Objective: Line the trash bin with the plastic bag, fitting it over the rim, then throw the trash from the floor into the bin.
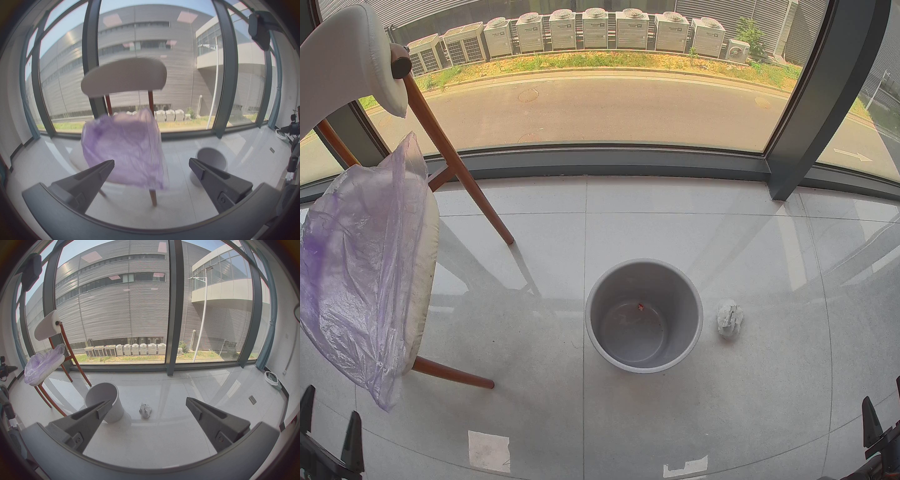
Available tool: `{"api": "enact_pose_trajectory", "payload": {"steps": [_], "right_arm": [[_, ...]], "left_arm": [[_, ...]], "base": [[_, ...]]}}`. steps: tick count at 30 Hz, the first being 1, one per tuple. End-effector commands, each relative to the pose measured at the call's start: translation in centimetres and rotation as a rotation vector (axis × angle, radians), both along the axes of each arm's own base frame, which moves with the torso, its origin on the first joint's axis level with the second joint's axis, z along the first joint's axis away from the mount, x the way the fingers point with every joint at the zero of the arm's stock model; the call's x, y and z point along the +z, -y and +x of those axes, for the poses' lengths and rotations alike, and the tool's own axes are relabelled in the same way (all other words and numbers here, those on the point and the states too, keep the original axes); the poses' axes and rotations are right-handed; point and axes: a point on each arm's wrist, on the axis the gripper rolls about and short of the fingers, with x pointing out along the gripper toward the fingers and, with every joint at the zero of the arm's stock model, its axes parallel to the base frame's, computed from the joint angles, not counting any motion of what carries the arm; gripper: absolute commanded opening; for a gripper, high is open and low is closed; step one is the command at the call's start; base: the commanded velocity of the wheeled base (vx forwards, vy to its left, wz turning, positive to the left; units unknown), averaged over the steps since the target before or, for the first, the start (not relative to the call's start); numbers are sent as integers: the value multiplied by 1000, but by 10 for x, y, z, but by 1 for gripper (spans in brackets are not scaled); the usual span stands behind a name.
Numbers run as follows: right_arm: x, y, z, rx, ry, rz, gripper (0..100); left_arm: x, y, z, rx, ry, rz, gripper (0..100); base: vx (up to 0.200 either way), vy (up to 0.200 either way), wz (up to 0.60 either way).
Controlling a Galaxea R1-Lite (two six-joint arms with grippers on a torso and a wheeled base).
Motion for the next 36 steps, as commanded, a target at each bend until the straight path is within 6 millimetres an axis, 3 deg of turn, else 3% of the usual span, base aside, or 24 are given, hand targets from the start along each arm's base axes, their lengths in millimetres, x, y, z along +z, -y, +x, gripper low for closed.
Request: {"api": "enact_pose_trajectory", "payload": {"steps": [1,6,11,14,15,29,36], "right_arm": [[-5,0,0,0,-4,-3,100],[-5,0,0,0,-4,-2,100],[-5,0,0,0,-4,-3,100],[-5,0,0,0,-4,-3,100],[-5,0,0,0,-2,-2,100],[-5,0,0,-1,-2,4,100],[-5,0,0,-1,-3,4,100]], "left_arm": [[11,0,-3,-3,109,19,100],[42,0,4,-4,29,41,100],[86,0,32,-21,-74,47,100],[94,1,44,-27,-114,48,100],[106,1,61,-32,-165,48,100],[137,5,165,-54,-387,50,100],[131,5,200,-47,-470,54,100]], "base": [[0,0,0],[0,0,0],[0,0,0],[0,0,0],[0,0,0],[0,0,0],[0,0,0]]}}
